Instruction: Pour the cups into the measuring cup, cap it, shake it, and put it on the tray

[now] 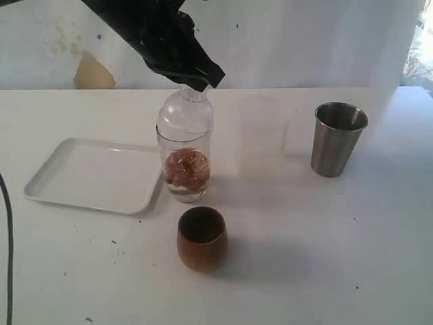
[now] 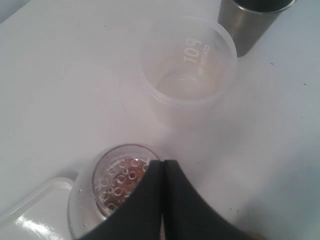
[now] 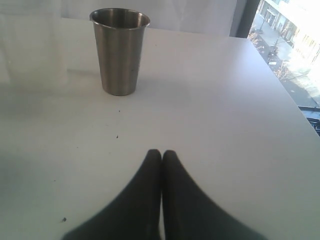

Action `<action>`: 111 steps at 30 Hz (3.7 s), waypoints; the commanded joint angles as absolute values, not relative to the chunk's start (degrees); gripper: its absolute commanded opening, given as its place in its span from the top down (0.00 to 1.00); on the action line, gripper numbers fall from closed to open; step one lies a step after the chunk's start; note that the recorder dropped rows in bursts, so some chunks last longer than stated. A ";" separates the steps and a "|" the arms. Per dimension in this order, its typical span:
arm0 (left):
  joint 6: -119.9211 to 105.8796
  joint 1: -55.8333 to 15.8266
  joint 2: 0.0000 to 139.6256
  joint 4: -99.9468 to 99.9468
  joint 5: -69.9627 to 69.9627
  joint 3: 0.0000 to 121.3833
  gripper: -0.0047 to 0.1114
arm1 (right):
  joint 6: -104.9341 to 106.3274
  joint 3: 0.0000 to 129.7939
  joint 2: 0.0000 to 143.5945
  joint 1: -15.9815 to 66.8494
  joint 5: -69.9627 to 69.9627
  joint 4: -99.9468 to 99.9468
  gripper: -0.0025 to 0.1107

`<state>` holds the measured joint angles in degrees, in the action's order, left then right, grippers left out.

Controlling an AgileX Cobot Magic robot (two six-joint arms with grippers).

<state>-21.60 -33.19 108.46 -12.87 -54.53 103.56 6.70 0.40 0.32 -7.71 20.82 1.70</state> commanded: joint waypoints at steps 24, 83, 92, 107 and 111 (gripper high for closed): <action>-19.39 -33.42 106.62 -9.04 -59.92 103.35 0.96 | 6.57 0.00 0.00 -8.09 20.14 2.14 0.98; -16.74 -33.31 103.37 -3.94 -50.10 94.19 0.96 | 6.57 0.00 0.00 -8.09 20.14 2.14 0.98; -16.53 -33.31 102.24 -3.97 -48.96 93.34 0.96 | 6.57 0.00 0.00 -8.09 20.14 2.14 0.98; -21.44 -33.31 100.07 -11.34 -47.08 93.34 0.30 | 4.74 0.00 0.00 -8.09 20.02 2.13 0.98; -23.30 -33.43 103.05 -12.00 -46.74 92.41 0.35 | 4.74 0.00 0.00 -8.09 20.02 2.13 0.98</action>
